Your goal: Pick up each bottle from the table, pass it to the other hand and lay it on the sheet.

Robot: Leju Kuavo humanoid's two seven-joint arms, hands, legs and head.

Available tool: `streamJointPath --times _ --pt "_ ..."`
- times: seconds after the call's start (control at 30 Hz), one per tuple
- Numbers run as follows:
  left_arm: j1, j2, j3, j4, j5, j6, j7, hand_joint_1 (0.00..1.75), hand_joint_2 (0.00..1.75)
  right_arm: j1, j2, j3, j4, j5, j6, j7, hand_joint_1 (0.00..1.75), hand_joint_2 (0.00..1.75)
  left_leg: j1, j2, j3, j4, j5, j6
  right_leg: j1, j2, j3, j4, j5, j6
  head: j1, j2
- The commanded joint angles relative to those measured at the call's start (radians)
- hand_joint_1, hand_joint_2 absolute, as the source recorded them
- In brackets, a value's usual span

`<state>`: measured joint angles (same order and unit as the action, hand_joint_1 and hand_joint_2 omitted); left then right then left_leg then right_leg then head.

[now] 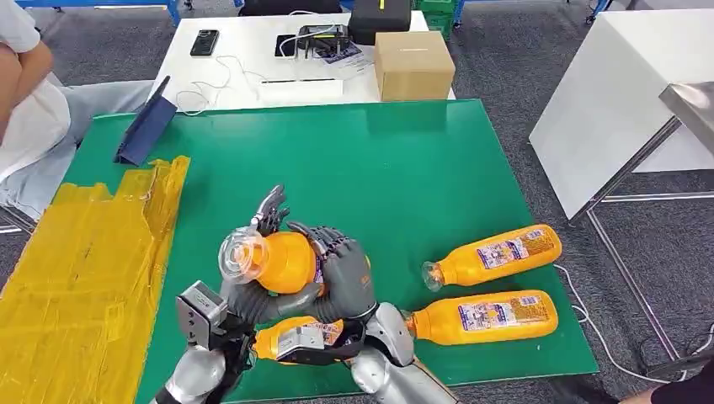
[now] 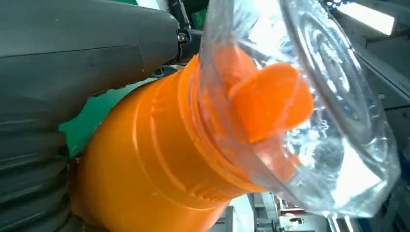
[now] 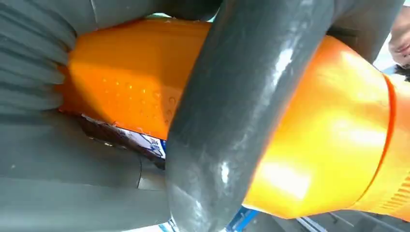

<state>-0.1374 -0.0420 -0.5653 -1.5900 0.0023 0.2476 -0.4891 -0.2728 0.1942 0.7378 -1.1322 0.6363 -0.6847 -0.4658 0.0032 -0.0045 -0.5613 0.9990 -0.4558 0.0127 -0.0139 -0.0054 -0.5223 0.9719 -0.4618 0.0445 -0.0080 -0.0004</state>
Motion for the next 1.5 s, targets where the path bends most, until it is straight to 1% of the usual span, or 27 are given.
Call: streamJointPath --times 0.03,0.17,0.2,0.23,0.27,0.3,0.6,0.9,0.93,1.0,1.03,1.1,1.17,1.5 --pt "-0.043 0.008 0.022 0.02 0.011 -0.003 0.002 0.0 1.75 -0.003 -0.01 -0.039 0.006 0.008 -0.013 -0.012 1.75 1.75 0.001 -0.001 0.001 0.0 0.0 0.0 0.001 -0.001 0.002 -0.001 0.0 -0.001 0.0 0.0" --pt "-0.041 0.005 0.026 0.017 0.018 -0.003 0.002 0.0 1.75 -0.004 -0.01 -0.037 0.01 0.006 -0.013 -0.007 1.75 1.75 0.002 -0.001 0.003 0.0 -0.001 -0.001 0.002 -0.001 0.004 -0.002 -0.001 -0.002 0.0 0.0" --pt "-0.039 0.005 0.029 0.015 0.021 -0.002 0.002 0.1 1.75 -0.004 -0.01 -0.036 0.012 0.005 -0.013 -0.006 1.75 1.75 0.002 -0.001 0.002 0.0 -0.001 -0.001 0.002 -0.001 0.003 -0.001 0.0 -0.002 0.0 0.0" --pt "-0.039 0.004 0.029 0.014 0.023 -0.002 0.002 0.66 1.75 -0.004 -0.01 -0.035 0.013 0.006 -0.013 -0.006 1.75 1.75 0.001 -0.001 0.002 0.0 0.0 -0.001 0.001 -0.001 0.002 -0.001 -0.001 -0.002 0.0 0.0" --pt "-0.038 0.003 0.031 0.013 0.025 -0.001 0.001 1.61 1.75 -0.005 -0.01 -0.034 0.015 0.006 -0.013 -0.005 1.75 1.75 0.001 -0.001 0.002 0.0 -0.001 -0.001 0.002 -0.001 0.003 -0.001 0.0 -0.002 0.0 0.0" --pt "-0.037 0.002 0.032 0.012 0.027 0.0 0.0 1.75 1.75 -0.006 -0.01 -0.034 0.016 0.007 -0.013 -0.004 1.75 1.75 0.001 -0.001 0.001 0.0 0.0 0.0 0.001 -0.001 0.002 -0.001 0.0 -0.001 0.0 0.0" --pt "-0.035 -0.001 0.033 0.014 0.036 0.001 -0.005 1.75 1.75 0.001 -0.006 -0.05 0.01 0.02 -0.013 -0.007 1.75 1.75 0.001 0.0 0.003 0.0 -0.001 -0.001 0.001 0.0 0.004 -0.001 -0.001 -0.002 0.0 0.0" --pt "-0.034 -0.005 0.038 0.019 0.047 0.005 -0.006 1.75 1.75 0.011 -0.002 -0.063 0.0 0.002 -0.013 -0.023 1.75 1.75 0.001 -0.001 0.001 0.0 0.0 0.0 0.001 -0.001 0.001 -0.001 0.0 -0.001 0.0 0.0" --pt "-0.034 -0.005 0.039 0.02 0.048 0.005 -0.006 1.75 1.75 0.015 0.0 -0.068 -0.007 -0.006 -0.013 -0.03 1.47 1.75 0.0 -0.001 0.001 0.0 0.0 0.0 0.001 -0.001 0.001 -0.001 0.0 -0.001 0.0 0.0" --pt "-0.034 -0.005 0.039 0.02 0.048 0.005 -0.006 1.75 1.75 0.015 0.0 -0.068 -0.007 -0.006 -0.013 -0.03 1.47 1.75 0.001 -0.001 0.002 0.0 0.0 -0.001 0.002 -0.001 0.003 -0.001 -0.001 -0.002 0.0 0.0" --pt "-0.034 -0.005 0.04 0.021 0.049 0.006 -0.006 1.75 1.75 0.022 0.004 -0.072 -0.016 -0.007 -0.013 -0.033 0.0 1.75 0.001 -0.001 0.002 0.0 0.0 -0.001 0.001 -0.001 0.003 -0.001 0.0 -0.002 0.0 0.0" --pt "-0.034 -0.005 0.04 0.021 0.051 0.007 -0.007 1.75 1.75 0.024 0.004 -0.069 -0.021 -0.02 -0.013 -0.037 0.0 1.75 0.002 -0.001 0.003 0.0 -0.001 -0.001 0.002 -0.001 0.005 -0.002 -0.001 -0.002 0.0 0.0" --pt "-0.033 -0.006 0.041 0.021 0.052 0.008 -0.007 1.75 1.75 0.026 0.003 -0.07 -0.029 -0.022 -0.013 -0.039 0.0 1.75 0.001 -0.001 0.001 0.0 0.0 -0.001 0.001 -0.001 0.002 -0.001 0.0 -0.001 0.0 0.0" --pt "-0.031 -0.007 0.048 0.019 0.057 0.011 -0.01 1.75 1.75 0.028 0.004 -0.072 -0.029 -0.02 -0.013 -0.034 0.0 1.75 0.001 -0.001 0.001 0.0 0.0 0.0 0.001 -0.001 0.002 -0.001 0.0 -0.002 0.0 0.0"
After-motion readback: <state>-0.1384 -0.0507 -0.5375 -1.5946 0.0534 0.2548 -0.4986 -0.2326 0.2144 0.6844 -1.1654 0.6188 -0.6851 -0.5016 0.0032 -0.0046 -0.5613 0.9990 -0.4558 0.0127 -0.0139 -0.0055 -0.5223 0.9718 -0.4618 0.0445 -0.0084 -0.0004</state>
